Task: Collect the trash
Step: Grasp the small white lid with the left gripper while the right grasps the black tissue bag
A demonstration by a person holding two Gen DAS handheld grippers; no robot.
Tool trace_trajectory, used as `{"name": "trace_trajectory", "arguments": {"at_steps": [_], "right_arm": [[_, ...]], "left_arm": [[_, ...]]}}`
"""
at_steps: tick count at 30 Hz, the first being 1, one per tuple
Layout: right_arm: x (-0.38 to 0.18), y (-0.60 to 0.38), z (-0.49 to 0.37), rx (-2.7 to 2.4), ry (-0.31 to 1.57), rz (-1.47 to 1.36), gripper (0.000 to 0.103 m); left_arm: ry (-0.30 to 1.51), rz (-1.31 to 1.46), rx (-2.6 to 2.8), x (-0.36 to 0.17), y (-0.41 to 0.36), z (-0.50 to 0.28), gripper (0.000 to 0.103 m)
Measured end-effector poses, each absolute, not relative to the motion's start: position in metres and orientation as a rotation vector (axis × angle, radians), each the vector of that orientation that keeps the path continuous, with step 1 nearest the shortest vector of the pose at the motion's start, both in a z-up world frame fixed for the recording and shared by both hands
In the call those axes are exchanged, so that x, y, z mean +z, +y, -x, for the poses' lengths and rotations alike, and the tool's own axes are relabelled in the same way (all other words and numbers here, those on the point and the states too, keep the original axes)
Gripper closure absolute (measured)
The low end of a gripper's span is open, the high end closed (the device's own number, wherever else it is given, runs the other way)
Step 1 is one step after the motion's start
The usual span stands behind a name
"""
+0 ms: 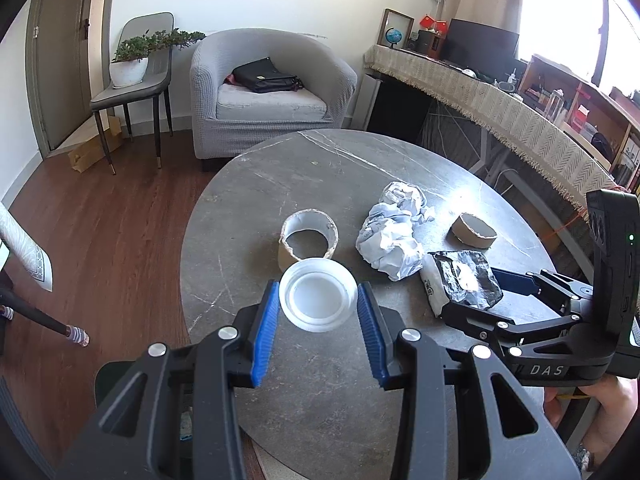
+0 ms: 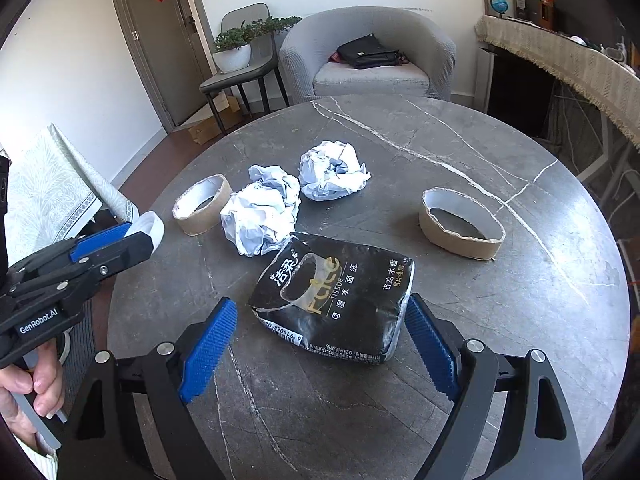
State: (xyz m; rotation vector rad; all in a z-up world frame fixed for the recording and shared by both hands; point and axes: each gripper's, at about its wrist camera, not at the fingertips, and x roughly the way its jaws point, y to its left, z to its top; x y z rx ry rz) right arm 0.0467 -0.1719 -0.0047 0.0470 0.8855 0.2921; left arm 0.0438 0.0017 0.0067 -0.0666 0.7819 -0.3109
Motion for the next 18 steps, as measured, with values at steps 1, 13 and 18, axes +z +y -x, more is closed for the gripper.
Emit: {"name": "trace_trajectory", "arguments": {"at_steps": [1, 13, 18], "right_arm": [[-0.005, -0.170, -0.048, 0.287, 0.887, -0.044, 0.016], [-0.010, -0.157, -0.059, 0.205, 0.897, -0.024, 0.016], [-0.010, -0.158, -0.063, 0.165, 0.906, -0.009, 0.022]], "left_arm": [[0.781, 0.067, -0.309, 0.007, 0.004, -0.043, 0.061], [0.779, 0.069, -0.277, 0.011, 0.032, -0.038, 0.061], [0.779, 0.066, -0.257, 0.011, 0.046, -0.038, 0.061]]}}
